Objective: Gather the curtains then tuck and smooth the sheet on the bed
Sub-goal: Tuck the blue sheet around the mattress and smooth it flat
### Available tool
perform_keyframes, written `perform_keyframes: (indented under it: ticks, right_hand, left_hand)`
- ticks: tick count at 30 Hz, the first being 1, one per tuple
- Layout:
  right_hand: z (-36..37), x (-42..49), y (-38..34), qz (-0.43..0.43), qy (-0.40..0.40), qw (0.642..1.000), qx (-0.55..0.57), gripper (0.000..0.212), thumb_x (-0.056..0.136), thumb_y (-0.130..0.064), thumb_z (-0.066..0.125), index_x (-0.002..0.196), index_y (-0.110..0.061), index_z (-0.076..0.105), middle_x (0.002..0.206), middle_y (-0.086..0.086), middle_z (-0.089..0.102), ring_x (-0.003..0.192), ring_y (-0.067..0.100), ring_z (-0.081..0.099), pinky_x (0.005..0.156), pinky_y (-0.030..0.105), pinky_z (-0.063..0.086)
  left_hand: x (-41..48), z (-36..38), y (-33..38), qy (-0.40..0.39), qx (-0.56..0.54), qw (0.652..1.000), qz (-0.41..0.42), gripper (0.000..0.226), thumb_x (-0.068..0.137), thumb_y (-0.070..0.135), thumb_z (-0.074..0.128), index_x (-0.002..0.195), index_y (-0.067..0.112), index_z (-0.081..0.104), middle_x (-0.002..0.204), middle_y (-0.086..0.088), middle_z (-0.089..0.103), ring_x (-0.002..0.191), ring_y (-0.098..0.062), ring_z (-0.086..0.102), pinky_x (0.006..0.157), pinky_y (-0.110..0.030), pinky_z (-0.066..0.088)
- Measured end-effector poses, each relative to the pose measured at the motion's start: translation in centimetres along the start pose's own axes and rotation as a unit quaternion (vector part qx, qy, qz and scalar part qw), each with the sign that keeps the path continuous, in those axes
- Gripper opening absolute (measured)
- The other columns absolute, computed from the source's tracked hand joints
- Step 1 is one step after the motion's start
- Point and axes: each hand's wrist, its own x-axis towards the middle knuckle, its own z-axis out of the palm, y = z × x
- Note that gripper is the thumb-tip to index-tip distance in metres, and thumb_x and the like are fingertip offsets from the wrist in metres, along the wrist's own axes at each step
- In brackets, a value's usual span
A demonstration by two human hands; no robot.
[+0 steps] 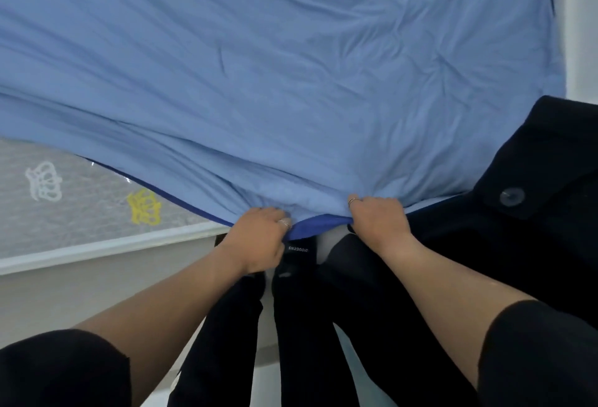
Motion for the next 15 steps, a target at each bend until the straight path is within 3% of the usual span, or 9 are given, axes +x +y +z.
perform_keyframes:
  ticks: [2, 5, 7, 9, 12, 15]
  right_hand:
    - [0.1, -0.1, 0.0, 0.01, 0.01, 0.999, 0.031, 0.031, 0.087, -0.019, 0.063, 0.118, -0.015, 0.058, 0.089, 0.002, 0.068, 0.076, 0.028, 0.07, 0.055, 0.031, 0.038]
    - [1.1, 0.1, -0.2, -0.037, -0.014, 0.999, 0.008, 0.021, 0.094, -0.019, 0.053, 0.109, -0.018, 0.066, 0.114, 0.004, 0.059, 0.108, 0.028, 0.056, 0.072, 0.036, 0.042]
    - [2.0, 0.0, -0.4, -0.07, -0.01, 0.997, -0.031, 0.022, 0.095, -0.016, 0.05, 0.1, -0.017, 0.071, 0.123, 0.007, 0.052, 0.115, 0.031, 0.046, 0.082, 0.04, 0.038]
    - [2.6, -0.1, -0.6, -0.054, -0.011, 0.998, -0.002, 0.021, 0.093, -0.013, 0.05, 0.097, -0.014, 0.07, 0.123, 0.009, 0.051, 0.112, 0.033, 0.048, 0.081, 0.041, 0.041]
    - [3.3, 0.1, -1.4, -0.04, -0.109, 0.993, 0.003, 0.029, 0.096, -0.011, 0.046, 0.114, -0.015, 0.068, 0.121, 0.009, 0.061, 0.11, 0.031, 0.06, 0.082, 0.039, 0.048]
    - [3.7, 1.2, -2.3, -0.02, -0.199, 0.979, -0.046, 0.036, 0.098, -0.015, 0.043, 0.127, -0.02, 0.063, 0.129, 0.009, 0.06, 0.119, 0.034, 0.057, 0.099, 0.049, 0.043]
  left_hand:
    - [-0.4, 0.1, 0.9, -0.055, -0.052, 0.997, -0.02, 0.014, 0.068, 0.016, 0.053, 0.082, 0.017, 0.054, 0.082, -0.003, 0.063, 0.077, -0.03, 0.061, 0.061, -0.03, 0.039]
    - [-0.4, 0.5, 1.4, -0.132, -0.054, 0.986, -0.089, 0.012, 0.08, 0.023, 0.045, 0.091, 0.022, 0.041, 0.086, -0.004, 0.066, 0.08, -0.033, 0.063, 0.059, -0.034, 0.038]
    - [0.1, 1.3, 1.4, -0.14, -0.05, 0.984, -0.097, 0.031, 0.081, 0.034, 0.041, 0.109, 0.021, 0.043, 0.091, -0.004, 0.07, 0.082, -0.034, 0.065, 0.062, -0.036, 0.047]
    - [1.0, 2.3, 1.4, -0.138, -0.04, 0.986, -0.081, 0.049, 0.082, 0.044, 0.041, 0.127, 0.025, 0.041, 0.094, -0.003, 0.072, 0.086, -0.033, 0.067, 0.067, -0.036, 0.05]
    - [2.3, 3.1, 1.3, -0.19, -0.002, 0.98, -0.063, 0.052, 0.086, 0.038, 0.052, 0.136, 0.032, 0.041, 0.109, -0.003, 0.069, 0.099, -0.031, 0.066, 0.073, -0.034, 0.045]
    - [3.5, 4.1, 1.4, -0.25, 0.009, 0.965, -0.084, 0.057, 0.088, 0.022, 0.053, 0.142, 0.035, 0.04, 0.119, -0.005, 0.067, 0.109, -0.03, 0.064, 0.08, -0.035, 0.046]
